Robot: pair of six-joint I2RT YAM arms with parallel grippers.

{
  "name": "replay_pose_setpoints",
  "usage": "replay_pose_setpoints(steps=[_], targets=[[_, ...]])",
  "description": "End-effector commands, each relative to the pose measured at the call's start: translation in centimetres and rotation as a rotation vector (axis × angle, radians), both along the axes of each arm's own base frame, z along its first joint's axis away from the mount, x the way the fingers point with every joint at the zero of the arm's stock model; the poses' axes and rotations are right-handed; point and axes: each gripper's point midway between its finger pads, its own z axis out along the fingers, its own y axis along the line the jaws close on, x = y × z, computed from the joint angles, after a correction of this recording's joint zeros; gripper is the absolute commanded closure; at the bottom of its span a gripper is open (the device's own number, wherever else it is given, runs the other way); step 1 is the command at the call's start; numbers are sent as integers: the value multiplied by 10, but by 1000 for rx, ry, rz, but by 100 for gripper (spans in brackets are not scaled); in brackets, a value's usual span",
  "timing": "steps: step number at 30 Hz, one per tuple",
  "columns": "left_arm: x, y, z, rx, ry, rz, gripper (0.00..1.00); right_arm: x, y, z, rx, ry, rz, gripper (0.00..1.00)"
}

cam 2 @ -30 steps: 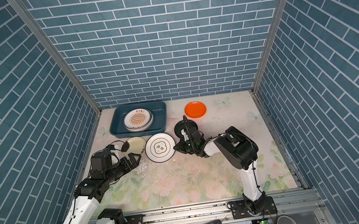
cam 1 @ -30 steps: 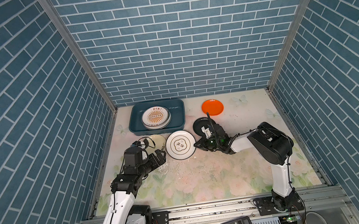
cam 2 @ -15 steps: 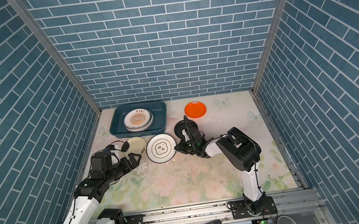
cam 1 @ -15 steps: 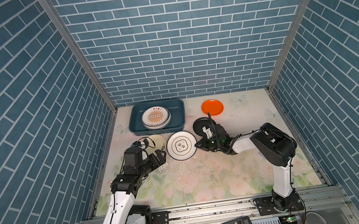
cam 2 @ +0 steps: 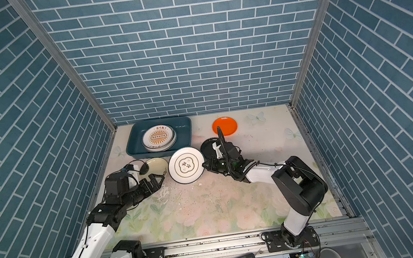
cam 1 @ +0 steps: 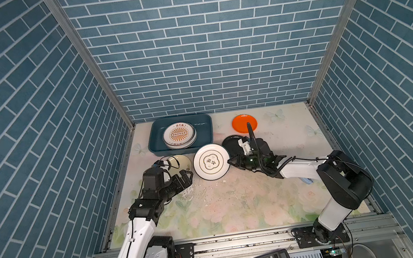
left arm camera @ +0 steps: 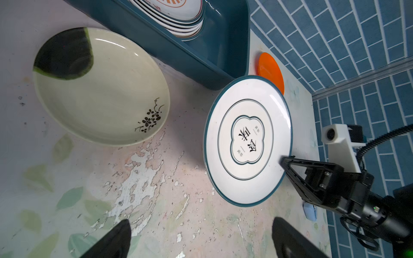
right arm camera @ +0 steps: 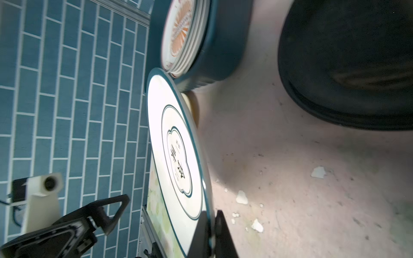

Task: Place the plates into the plastic bin on the countertop
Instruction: 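Reach the right gripper to the cloud-emblem white plate rim and grasp it, then tilt the white plate up with the right gripper while the left gripper grasps its rim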

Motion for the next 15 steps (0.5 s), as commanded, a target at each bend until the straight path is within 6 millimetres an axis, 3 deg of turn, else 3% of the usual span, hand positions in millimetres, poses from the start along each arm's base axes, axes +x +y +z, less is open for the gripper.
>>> replay_pose_setpoints(steps=[1,8,15], targets=[[3,-10,14,-82,-30,-22,1,-3,-9,32,1,-91,-10,100],[4,-29,62,-283,-138,-52,0,-15,-35,55,-61,-167,-48,100],[9,-33,84,-306,-187,-59,1,-27,-50,84,14,-175,-97,100]])
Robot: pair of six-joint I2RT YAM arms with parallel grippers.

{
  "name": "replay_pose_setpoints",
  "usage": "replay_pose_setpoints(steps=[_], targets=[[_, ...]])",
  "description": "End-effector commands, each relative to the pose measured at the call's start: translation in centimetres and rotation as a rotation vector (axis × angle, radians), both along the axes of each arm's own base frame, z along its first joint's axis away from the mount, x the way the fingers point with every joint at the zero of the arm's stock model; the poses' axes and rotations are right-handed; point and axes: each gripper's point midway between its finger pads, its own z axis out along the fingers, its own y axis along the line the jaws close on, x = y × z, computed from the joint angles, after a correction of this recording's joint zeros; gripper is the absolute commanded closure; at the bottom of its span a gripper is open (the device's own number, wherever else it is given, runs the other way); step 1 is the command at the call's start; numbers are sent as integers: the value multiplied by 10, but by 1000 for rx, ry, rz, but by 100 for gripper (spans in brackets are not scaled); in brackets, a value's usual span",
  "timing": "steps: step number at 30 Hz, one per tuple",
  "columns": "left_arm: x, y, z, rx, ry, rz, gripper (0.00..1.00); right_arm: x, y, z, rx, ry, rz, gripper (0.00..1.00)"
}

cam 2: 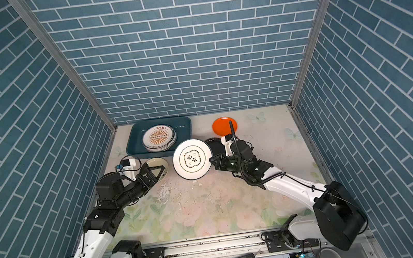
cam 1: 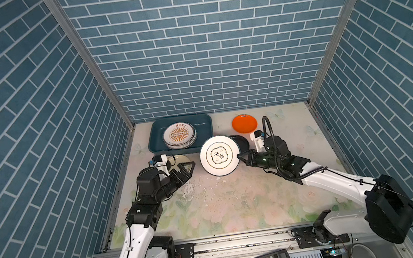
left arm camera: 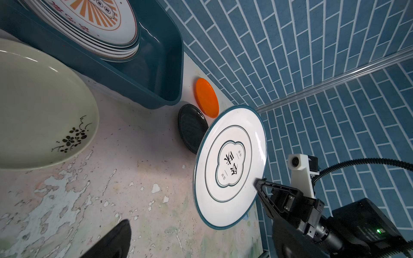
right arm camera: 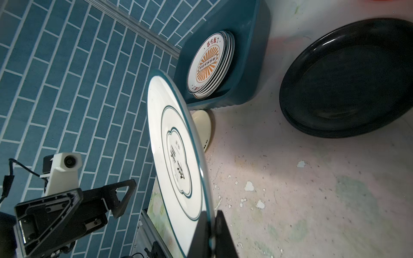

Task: Place the plates into the plastic bin on the countertop
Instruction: 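Tilt the white plate up with the right gripper while the left gripper grasps its rim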

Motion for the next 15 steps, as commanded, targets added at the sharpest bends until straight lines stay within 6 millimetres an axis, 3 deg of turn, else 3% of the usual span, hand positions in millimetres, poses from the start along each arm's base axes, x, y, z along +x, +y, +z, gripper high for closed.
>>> replay_pose_setpoints(steps=[1,7,15], targets=[[6,-7,23,-34,-56,-22,1,0,-7,27,55,-44,-38,100],[21,-20,28,-33,-83,-43,0,-2,-7,48,81,-81,-32,100],[37,-39,35,-24,-106,-73,0,-7,-7,53,105,-73,-19,100]])
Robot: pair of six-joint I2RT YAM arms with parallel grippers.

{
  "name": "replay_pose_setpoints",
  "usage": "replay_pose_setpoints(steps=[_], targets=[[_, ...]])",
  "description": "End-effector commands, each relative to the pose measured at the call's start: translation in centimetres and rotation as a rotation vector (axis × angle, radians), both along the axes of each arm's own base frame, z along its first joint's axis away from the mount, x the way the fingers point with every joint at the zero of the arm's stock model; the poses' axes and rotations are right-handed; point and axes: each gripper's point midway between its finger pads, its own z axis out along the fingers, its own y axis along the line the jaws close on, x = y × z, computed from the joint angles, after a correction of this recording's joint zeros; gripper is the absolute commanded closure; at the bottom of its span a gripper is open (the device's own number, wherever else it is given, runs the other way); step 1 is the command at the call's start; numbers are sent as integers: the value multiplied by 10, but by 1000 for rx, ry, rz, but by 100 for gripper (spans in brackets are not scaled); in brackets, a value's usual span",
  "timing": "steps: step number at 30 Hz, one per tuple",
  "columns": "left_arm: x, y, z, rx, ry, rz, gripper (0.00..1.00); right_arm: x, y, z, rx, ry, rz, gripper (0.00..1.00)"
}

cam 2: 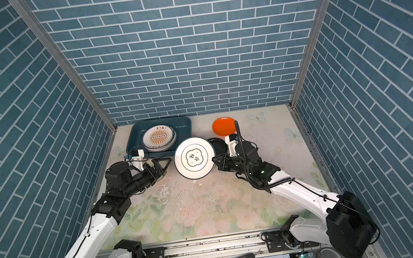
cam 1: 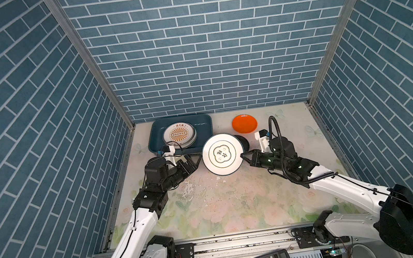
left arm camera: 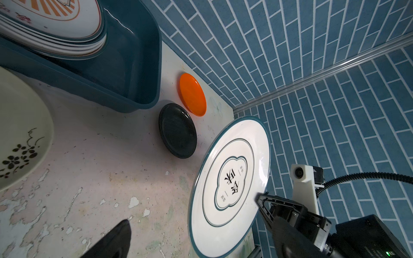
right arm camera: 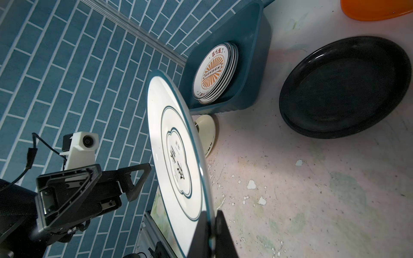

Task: Place the plates into the plastic bin on the countertop
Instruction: 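Tilt the white plate up with the right gripper while the left gripper grasps its rim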

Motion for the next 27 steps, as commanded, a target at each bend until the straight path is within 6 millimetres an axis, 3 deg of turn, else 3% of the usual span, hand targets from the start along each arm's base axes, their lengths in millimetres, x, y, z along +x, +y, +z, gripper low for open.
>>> replay_pose_setpoints(steps=[1,4,17,25,27], targets=[[11,-6,24,-8,-87,0,0,1,3,35,88,-49,-2,100],[17,-10,23,-15,-84,-7,1,2,7,38,102,-45,11,100],[36,-41,31,-44,-93,-83,20,6,24,53,189,-34,56,100],[34,-44,25,-44,-87,-97,49,6,29,60,214,-31,73,100],[33,-44,22,-25,-81,-109,66,11,31,59,214,-21,64,100]])
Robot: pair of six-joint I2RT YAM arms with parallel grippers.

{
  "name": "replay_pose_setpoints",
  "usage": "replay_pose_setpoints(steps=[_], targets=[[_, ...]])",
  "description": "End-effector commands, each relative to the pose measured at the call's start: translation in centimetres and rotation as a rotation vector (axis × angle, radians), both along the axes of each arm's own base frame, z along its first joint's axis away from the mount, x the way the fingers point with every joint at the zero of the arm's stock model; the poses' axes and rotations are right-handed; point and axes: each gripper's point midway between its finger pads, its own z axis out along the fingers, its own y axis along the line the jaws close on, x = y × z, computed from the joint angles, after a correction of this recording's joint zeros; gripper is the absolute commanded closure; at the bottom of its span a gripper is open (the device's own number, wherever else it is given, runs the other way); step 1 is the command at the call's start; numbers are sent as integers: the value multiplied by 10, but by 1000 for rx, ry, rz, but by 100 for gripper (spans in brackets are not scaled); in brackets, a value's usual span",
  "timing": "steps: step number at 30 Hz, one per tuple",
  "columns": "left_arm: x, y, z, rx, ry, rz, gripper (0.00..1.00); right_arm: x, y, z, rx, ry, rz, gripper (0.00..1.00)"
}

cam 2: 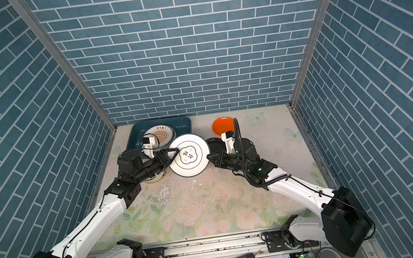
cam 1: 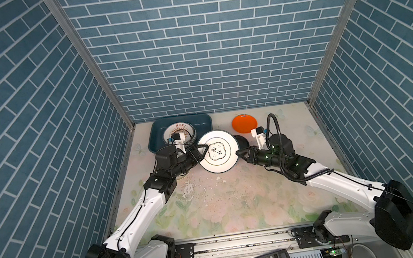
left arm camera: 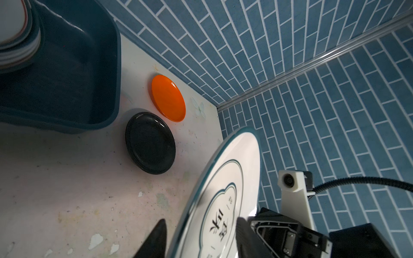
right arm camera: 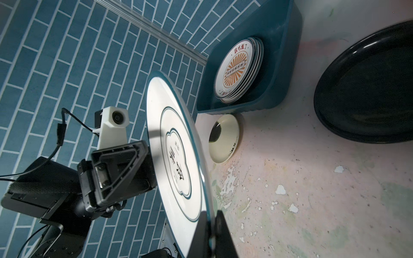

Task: Place the plates into the plastic bin on the countertop
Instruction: 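Tilt the white plate up with the right gripper while the left gripper grasps its rim, then carry the white plate over the teal bin with the left gripper while the right releases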

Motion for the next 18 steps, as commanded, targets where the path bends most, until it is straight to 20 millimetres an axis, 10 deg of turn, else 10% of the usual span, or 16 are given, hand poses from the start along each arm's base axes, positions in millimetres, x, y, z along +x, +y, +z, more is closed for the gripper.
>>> replay_pose_setpoints(steps=[1,6,14,18], targets=[[-3,-5,7,22,-41,-38,75,9,12,37,97,-40,13,100],[-6,1,4,57,-35,-17,100,15,24,49,108,-49,54,100],[-6,10,10,92,-41,22,100,22,22,38,88,-30,49,27],[-4,15,10,115,-37,45,100,24,15,31,69,-25,27,14]])
